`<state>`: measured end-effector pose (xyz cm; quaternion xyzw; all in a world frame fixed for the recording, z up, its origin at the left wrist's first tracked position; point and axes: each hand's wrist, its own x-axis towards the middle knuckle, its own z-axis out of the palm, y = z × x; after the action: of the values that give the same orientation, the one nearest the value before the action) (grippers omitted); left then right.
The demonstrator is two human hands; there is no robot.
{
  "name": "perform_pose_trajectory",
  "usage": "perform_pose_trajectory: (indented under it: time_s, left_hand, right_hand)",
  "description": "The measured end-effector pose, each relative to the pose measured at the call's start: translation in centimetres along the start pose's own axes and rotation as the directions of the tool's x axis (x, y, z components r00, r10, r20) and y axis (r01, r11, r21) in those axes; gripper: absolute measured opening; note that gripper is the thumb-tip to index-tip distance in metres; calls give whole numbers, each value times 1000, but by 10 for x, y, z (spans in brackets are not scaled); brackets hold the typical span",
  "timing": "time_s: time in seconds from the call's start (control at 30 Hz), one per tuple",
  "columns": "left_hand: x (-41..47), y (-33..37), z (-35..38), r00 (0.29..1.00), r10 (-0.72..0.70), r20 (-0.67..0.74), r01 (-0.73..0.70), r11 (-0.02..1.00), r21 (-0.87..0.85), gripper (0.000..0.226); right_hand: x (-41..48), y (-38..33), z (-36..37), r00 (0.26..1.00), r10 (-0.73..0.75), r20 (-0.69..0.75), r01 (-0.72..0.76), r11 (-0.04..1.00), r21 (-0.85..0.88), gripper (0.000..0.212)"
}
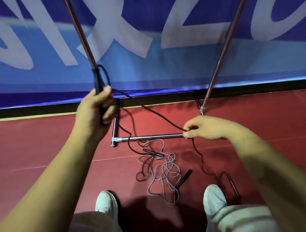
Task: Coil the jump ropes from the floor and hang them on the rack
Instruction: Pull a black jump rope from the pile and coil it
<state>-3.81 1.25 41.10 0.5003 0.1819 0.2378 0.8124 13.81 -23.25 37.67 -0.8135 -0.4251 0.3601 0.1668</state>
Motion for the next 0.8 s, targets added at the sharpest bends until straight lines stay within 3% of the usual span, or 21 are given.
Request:
perform_pose_trajectory:
  time_s: [0.07, 0.1, 0.13, 0.2, 0.23, 0.27, 0.33, 0.4, 0.47, 0.53, 0.6, 0.67, 0.73, 0.8]
  left_hand:
    - [3, 11, -8, 997, 18, -72, -23, 997, -67, 22]
    - [6, 14, -13, 990, 39, -134, -38, 999, 8, 21]
    - [7, 15, -19, 976, 77, -205, -36, 980, 196, 18]
    - [6, 11, -22, 940, 177, -290, 54, 764, 643, 8]
    - [4, 6, -20, 937, 194, -291, 91, 669, 737, 9]
    - [1, 1, -14, 949, 165, -269, 97, 657, 748, 13]
    - [-6, -11, 7, 989, 41, -142, 62, 757, 651, 19]
    - [-15, -19, 27, 996, -71, 51, 25, 795, 606, 21]
    - [-21, -23, 37, 945, -210, 250, 8, 780, 626, 16]
    - [-24, -25, 38, 878, -311, 363, -11, 746, 666, 7]
    - [-22, -24, 36, 900, -290, 327, 0, 747, 665, 12]
    - [-14, -19, 31, 966, -174, 192, 35, 821, 569, 18]
    - [-6, -9, 20, 995, -52, 79, 22, 940, 341, 19]
    - [0, 3, 10, 1000, -3, -10, 4, 997, 71, 20]
  right_hand:
    - [3, 1, 2, 996, -18, -86, 24, 998, 60, 16]
    - [3, -1, -1, 984, -36, -173, 63, 986, 152, 16]
    - [4, -5, -5, 959, -50, -280, 113, 971, 213, 17]
    - [0, -18, -13, 885, -77, -458, 200, 953, 226, 17]
    - [-2, -26, -14, 862, -98, -497, 228, 952, 207, 17]
    - [-4, -36, -13, 863, -126, -489, 245, 951, 188, 16]
    - [-6, -53, -6, 902, -183, -392, 259, 954, 152, 15]
    - [-6, -66, 4, 917, -231, -325, 279, 954, 107, 14]
    - [-3, -73, 8, 897, -263, -355, 324, 938, 123, 15]
    - [-3, -74, 5, 888, -271, -372, 349, 923, 163, 14]
    - [-2, -67, 4, 916, -253, -311, 311, 937, 156, 16]
    - [-1, -51, 7, 968, -173, -184, 189, 979, 73, 25]
    - [3, -28, 9, 997, -55, -52, 55, 998, 5, 29]
    - [4, -6, 6, 998, 61, -3, -61, 995, -85, 28]
